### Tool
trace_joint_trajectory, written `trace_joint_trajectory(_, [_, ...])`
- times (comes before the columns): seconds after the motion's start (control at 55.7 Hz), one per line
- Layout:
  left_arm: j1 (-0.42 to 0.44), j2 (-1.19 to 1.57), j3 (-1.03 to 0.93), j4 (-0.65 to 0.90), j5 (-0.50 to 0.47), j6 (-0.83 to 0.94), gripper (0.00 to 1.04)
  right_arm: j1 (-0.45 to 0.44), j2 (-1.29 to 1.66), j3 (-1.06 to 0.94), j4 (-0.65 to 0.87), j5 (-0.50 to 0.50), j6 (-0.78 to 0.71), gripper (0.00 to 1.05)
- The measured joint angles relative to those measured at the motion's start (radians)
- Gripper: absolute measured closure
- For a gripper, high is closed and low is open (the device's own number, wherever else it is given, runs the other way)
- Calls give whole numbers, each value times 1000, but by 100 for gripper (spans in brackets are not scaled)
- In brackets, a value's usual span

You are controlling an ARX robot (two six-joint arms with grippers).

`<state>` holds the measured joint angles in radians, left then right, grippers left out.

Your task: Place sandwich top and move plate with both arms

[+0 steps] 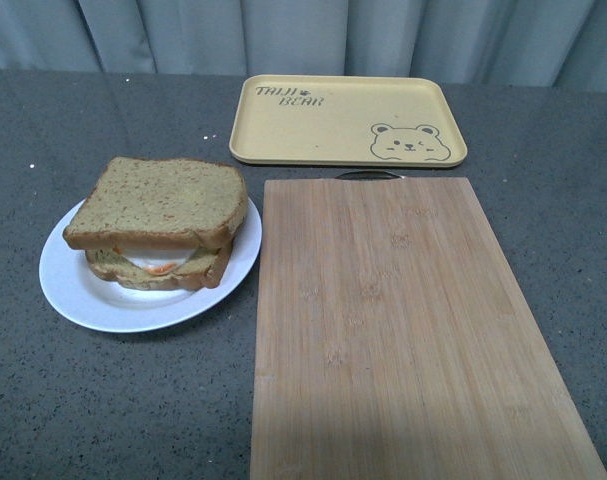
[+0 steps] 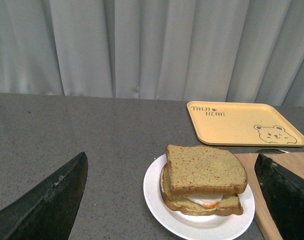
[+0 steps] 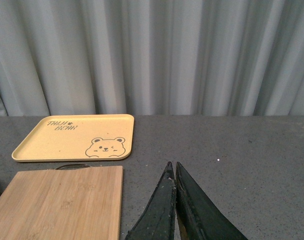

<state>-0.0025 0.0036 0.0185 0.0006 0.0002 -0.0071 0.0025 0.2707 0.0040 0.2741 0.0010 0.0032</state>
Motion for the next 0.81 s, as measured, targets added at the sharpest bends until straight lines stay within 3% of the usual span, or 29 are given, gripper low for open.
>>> trace_joint_trajectory(0.341, [0, 0, 0, 0, 0, 0, 7, 0, -97, 0, -97, -1, 0, 104])
trace_joint_trajectory(0.431, [0, 0, 0, 0, 0, 0, 7, 0, -227, 1, -261, -3, 0, 104])
trace_joint_trajectory(0.539, [0, -1, 0, 0, 0, 0, 7, 0, -266, 1, -271, -3, -2, 103])
trace_joint_trajectory(0.701, [0, 0, 0, 0, 0, 0, 7, 0, -266, 1, -272, -3, -2, 80])
trace_joint_trajectory(0.772, [35, 152, 84, -214, 156, -91, 7, 0, -266, 1, -272, -3, -2, 62])
trace_joint_trajectory(0.808, [32, 224, 100, -240, 169, -122, 7, 0, -266, 1, -272, -4, -2, 56])
